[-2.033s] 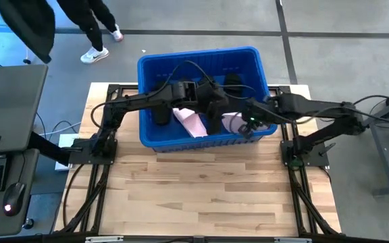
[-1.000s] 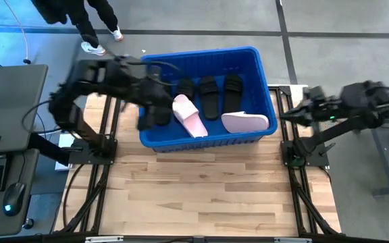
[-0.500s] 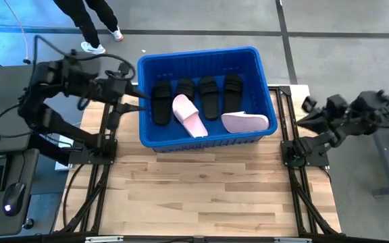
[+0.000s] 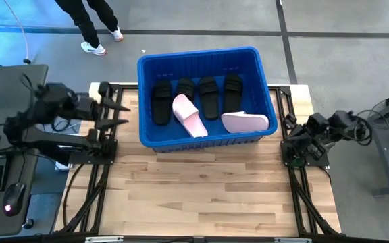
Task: Pick and place slides into bin
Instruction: Return to Home Position
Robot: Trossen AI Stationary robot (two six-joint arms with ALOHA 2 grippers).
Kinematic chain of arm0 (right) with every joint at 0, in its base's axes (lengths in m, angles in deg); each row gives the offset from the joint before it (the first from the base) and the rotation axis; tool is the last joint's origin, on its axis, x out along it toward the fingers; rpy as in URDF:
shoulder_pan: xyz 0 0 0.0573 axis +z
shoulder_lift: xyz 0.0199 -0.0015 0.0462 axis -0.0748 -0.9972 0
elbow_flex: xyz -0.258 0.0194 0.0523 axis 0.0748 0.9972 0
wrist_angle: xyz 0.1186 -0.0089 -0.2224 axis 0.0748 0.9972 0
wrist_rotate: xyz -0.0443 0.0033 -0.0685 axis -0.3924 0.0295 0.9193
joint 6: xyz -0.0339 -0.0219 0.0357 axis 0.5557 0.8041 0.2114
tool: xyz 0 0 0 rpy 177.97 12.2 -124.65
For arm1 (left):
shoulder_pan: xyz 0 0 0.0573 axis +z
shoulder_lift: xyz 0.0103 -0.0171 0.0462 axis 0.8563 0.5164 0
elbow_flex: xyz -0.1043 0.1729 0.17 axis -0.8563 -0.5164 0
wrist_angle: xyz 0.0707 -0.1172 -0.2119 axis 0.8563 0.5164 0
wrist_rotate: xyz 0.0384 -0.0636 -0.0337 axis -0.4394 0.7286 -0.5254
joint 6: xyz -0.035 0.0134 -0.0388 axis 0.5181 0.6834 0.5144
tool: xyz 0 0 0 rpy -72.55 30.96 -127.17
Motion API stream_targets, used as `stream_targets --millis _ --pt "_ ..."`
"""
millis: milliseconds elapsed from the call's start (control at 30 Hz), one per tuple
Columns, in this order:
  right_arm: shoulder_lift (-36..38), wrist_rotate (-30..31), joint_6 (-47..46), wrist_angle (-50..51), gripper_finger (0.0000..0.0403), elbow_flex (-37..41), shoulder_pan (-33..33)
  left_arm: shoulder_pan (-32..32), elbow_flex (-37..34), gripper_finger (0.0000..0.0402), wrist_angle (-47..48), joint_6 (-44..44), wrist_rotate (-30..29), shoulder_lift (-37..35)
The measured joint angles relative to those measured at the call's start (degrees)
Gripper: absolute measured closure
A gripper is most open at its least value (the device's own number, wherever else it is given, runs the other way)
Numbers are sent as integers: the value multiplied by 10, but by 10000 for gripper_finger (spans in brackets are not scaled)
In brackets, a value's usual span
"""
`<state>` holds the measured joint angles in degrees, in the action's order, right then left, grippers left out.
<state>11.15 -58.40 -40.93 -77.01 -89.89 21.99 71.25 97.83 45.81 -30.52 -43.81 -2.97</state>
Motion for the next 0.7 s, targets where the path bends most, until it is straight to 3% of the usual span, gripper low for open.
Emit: stream_targets --millis 133,367,500,700 --pt "-5 -31 -4 -111 397 62 0 0 -162 252 -183 6 39 -73" --pt "0 -40 -4 -259 402 159 0 0 -382 252 -432 29 43 -144" --pt "0 -41 -3 -349 402 203 0 0 -462 252 -551 41 52 -158" --pt "0 -37 -15 -369 402 231 0 0 -533 252 -647 57 62 -161"
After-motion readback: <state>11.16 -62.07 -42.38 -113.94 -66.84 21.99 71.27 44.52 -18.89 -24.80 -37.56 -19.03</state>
